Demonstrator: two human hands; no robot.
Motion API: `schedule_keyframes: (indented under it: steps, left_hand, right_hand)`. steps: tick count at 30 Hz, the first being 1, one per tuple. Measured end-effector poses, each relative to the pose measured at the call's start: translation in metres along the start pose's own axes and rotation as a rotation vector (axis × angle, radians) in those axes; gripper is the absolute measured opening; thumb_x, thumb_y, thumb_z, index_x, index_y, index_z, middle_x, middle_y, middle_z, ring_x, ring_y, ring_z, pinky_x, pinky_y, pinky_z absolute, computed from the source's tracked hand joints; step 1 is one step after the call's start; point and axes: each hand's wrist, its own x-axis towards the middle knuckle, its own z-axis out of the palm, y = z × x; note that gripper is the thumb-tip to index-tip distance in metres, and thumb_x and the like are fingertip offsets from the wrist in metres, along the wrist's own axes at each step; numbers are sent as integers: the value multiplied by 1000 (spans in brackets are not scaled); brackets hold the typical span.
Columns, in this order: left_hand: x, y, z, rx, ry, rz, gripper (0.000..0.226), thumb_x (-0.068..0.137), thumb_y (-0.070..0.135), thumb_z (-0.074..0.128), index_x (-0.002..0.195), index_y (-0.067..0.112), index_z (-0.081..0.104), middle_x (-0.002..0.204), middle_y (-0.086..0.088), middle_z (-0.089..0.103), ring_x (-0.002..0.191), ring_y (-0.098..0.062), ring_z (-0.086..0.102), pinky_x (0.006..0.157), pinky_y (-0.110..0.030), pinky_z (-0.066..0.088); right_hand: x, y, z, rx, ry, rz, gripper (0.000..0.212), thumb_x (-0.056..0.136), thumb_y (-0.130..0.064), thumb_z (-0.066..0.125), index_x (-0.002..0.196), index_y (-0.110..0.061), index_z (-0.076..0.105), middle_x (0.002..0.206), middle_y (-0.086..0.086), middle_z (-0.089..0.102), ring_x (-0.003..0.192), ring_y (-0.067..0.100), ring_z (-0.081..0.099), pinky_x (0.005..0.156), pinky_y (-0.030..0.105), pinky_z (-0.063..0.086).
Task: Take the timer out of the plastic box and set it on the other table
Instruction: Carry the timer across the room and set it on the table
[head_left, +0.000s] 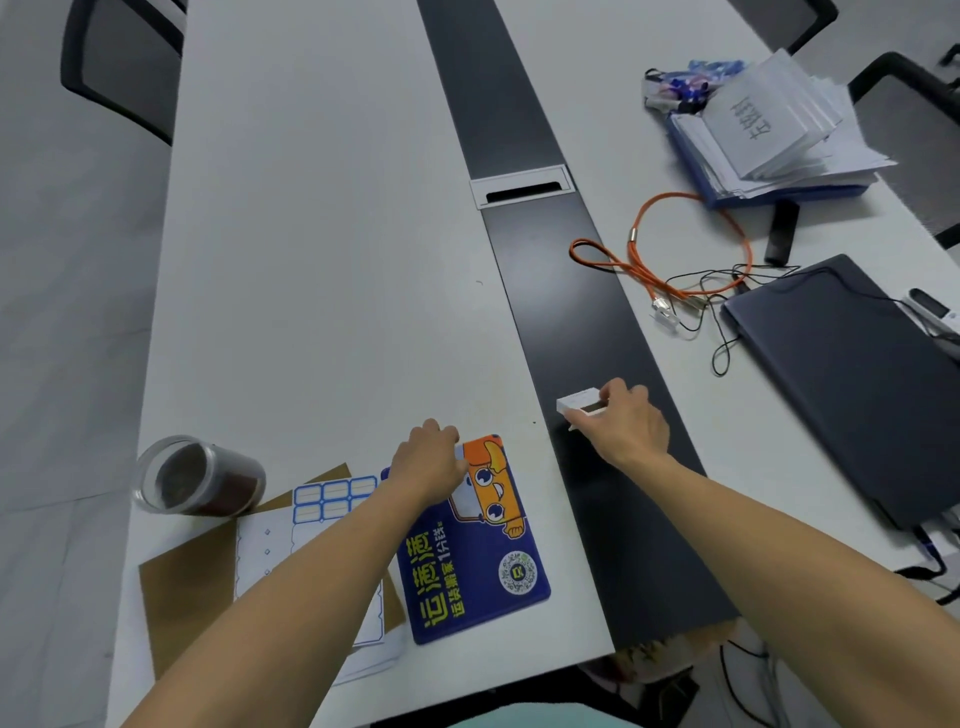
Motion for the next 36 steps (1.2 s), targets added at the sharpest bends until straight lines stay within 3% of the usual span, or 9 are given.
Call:
schedule_keyframes:
  steps: [6, 9, 11, 14, 18, 24, 32, 36]
  left_hand:
    - [38, -7, 3, 98, 111, 6, 42, 97, 32, 44, 131, 8, 49, 130, -14, 48, 116, -32, 49, 94, -42, 47]
    - [60, -8, 6, 125, 144, 16, 40, 97, 33, 43, 126, 7, 49, 128, -16, 48, 114, -33, 49, 91, -42, 46]
    - [75, -9, 6, 113, 154, 20, 43, 98, 34, 41, 130, 6, 46, 137, -18, 43, 124, -34, 42, 97, -44, 42]
    - [98, -11, 4, 115, 170, 5, 53, 100, 39, 36, 144, 9, 34, 156, -20, 22, 144, -36, 21, 111, -47, 30]
    - [125, -22, 2, 106, 200, -43, 63, 101, 47, 25, 154, 16, 14, 163, -15, 2, 150, -34, 1, 120, -49, 12]
    - [135, -35, 29, 117, 354, -39, 67, 98, 55, 11, 155, 24, -5, 163, -7, -15, 150, -24, -17, 122, -47, -6]
    - [137, -37, 33, 112, 385, -39, 67, 97, 56, 15, 155, 26, 0, 164, -5, -11, 151, -22, -15, 122, -46, -5]
    - [139, -38, 32, 105, 399, -35, 67, 97, 55, 17, 156, 25, 4, 164, -6, -8, 151, -22, -11, 122, -47, -2]
  right_hand:
    - [1, 0, 23, 32, -27, 36, 74, 79, -67, 63, 131, -20, 41, 129, 10, 42, 109, 31, 57, 78, 34, 52]
    - [4, 1, 30, 290, -57, 120, 75, 81, -67, 61, 137, -22, 40, 132, 7, 43, 111, 29, 56, 76, 31, 49]
    - [8, 6, 33, 495, -56, 231, 74, 82, -69, 56, 139, -24, 41, 133, 7, 50, 111, 28, 58, 80, 35, 52]
    - [10, 18, 35, 762, -79, 417, 63, 88, -59, 54, 138, -22, 44, 119, 7, 62, 89, 25, 70, 74, 43, 61]
    - [16, 20, 37, 955, -155, 476, 46, 98, -32, 56, 140, -15, 46, 103, 9, 69, 68, 22, 70, 56, 31, 59]
    - [54, -11, 26, 1039, -100, 427, 34, 99, -20, 53, 132, -10, 55, 94, 14, 71, 62, 19, 68, 56, 27, 59]
    - [129, -64, 5, 1087, -51, 429, 30, 100, -21, 52, 128, -10, 56, 99, 12, 71, 62, 17, 69, 55, 24, 59]
    - [159, -81, 0, 1085, -25, 436, 29, 100, -23, 53, 125, -10, 56, 91, 9, 69, 59, 15, 69, 55, 24, 59]
